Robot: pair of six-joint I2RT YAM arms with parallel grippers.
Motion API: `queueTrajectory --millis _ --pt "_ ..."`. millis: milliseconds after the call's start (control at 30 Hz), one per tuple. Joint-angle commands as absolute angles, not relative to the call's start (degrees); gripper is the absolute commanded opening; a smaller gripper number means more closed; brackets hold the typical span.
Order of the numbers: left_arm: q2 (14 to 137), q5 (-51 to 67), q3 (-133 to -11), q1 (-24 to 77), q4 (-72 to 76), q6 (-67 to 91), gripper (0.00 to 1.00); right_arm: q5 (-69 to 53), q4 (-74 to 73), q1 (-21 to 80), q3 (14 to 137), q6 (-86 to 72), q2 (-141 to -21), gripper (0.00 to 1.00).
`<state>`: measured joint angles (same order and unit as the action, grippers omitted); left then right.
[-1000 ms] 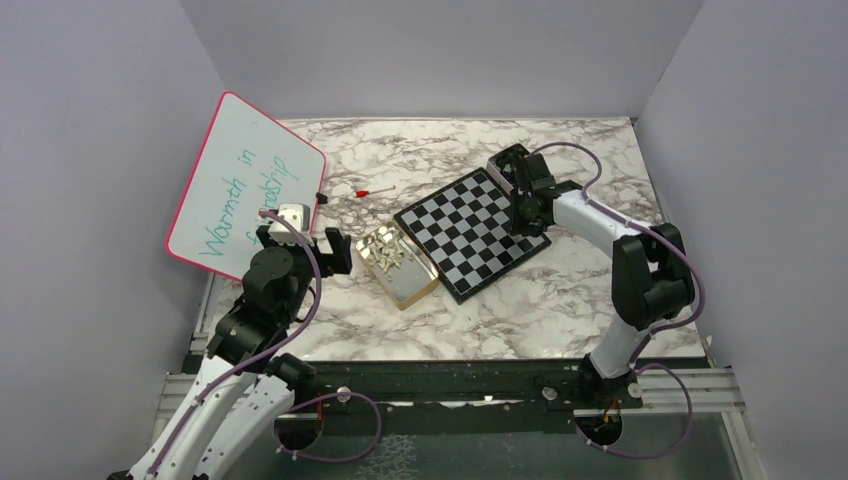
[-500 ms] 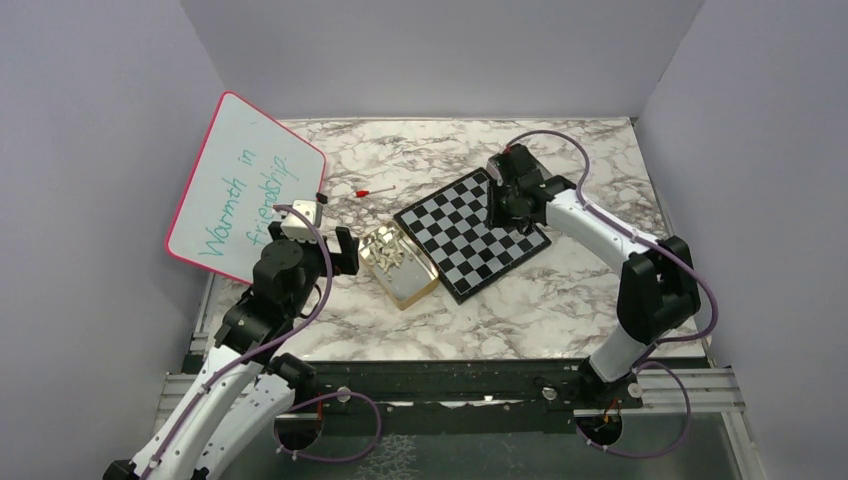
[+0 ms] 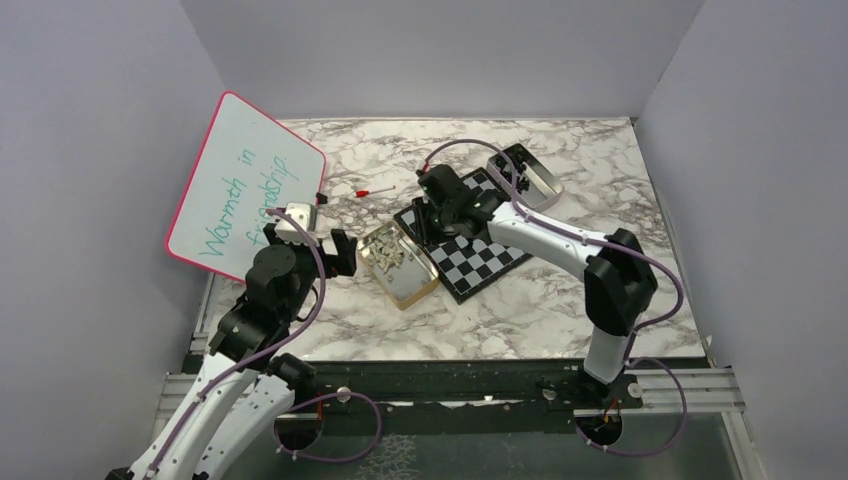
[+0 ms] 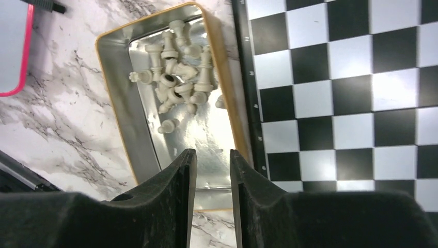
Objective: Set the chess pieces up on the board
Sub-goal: Pick up the chess piece from the storage box.
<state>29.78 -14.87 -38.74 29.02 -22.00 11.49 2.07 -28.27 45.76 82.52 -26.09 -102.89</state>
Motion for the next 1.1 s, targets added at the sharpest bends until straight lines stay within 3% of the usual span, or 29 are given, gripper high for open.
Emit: queueTrajectory --millis 0,433,1067 --pt "27.1 -17.4 -38.8 29.3 -21.1 10.9 0.99 2.7 -26.8 48.6 88.0 -26.2 -108.9 0.34" --pt "23.5 -20.7 -38.8 29.3 -21.6 11.1 0.99 4.4 -29.2 51.6 97.8 -26.5 -121.2 0.31" --pt "23.3 -21.1 -38.8 29.3 -21.6 11.0 0.99 5.8 -31.7 52.9 99.9 -27.4 -125.8 0.29"
